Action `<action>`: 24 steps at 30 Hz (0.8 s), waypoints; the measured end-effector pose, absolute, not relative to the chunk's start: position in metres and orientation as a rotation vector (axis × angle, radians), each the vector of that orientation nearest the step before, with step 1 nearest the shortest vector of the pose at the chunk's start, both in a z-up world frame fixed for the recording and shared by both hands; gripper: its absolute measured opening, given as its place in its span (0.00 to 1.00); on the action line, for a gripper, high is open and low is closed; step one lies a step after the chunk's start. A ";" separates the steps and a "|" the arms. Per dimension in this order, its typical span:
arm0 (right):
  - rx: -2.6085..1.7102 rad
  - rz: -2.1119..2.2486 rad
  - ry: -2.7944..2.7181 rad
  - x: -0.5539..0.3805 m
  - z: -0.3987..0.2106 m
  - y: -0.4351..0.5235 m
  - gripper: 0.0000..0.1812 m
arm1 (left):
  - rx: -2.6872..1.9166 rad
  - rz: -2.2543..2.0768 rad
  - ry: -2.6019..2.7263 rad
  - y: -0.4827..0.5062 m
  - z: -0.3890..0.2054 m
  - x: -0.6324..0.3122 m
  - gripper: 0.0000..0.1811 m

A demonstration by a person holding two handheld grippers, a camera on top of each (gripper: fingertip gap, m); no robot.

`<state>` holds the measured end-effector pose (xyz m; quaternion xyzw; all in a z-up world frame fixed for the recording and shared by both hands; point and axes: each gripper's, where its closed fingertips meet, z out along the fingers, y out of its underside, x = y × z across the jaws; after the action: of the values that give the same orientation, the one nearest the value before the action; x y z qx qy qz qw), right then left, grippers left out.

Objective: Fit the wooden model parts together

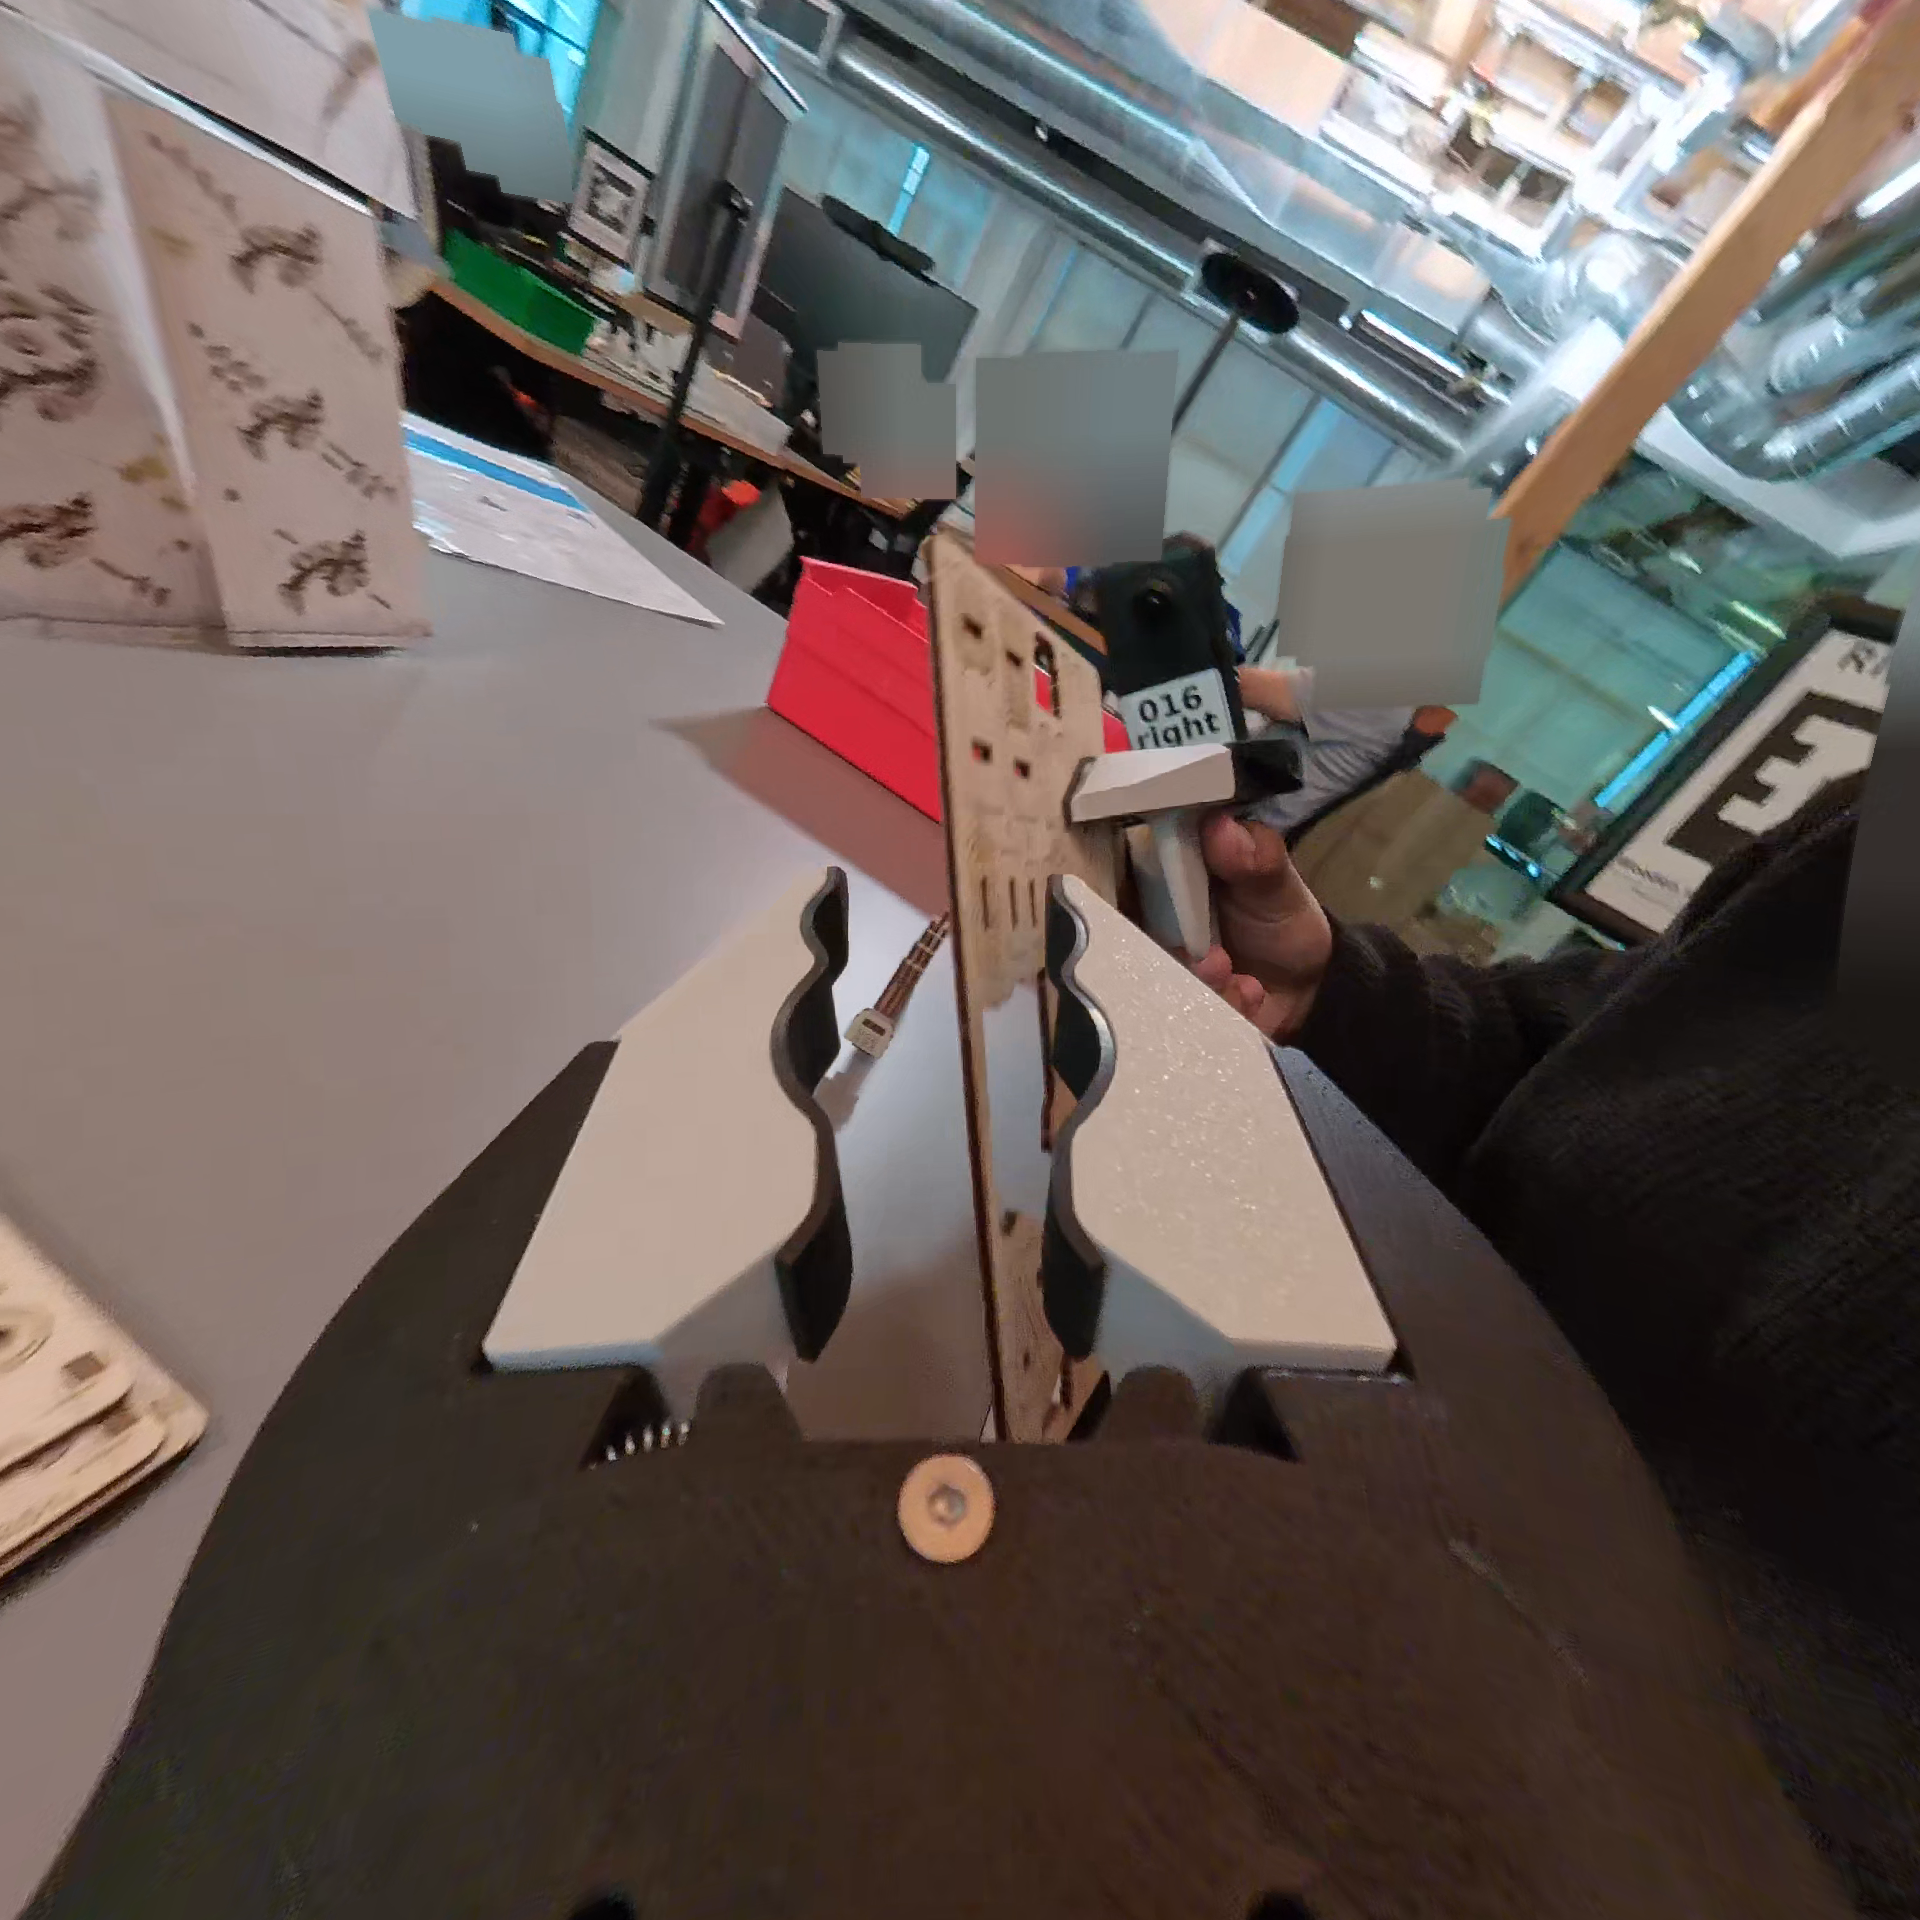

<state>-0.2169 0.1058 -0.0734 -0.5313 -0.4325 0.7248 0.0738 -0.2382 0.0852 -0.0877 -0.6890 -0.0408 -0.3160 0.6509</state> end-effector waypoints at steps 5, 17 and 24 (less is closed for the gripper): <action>-1.666 2.177 -1.281 -0.207 -0.083 0.107 0.01 | -1.554 -0.807 0.032 0.096 -0.088 -0.215 0.07; -1.534 1.890 -1.154 -0.199 -0.072 0.138 0.25 | -1.475 -1.055 0.003 0.113 -0.076 -0.198 0.00; -1.478 1.832 -1.196 -0.201 -0.077 0.125 0.16 | -1.501 -1.120 0.016 0.114 -0.080 -0.182 0.00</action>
<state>-0.2007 0.1251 -0.0766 -0.5423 -0.4389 0.6721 0.2480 -0.1819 0.1140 -0.0803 -0.6457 0.0069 -0.4818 0.5924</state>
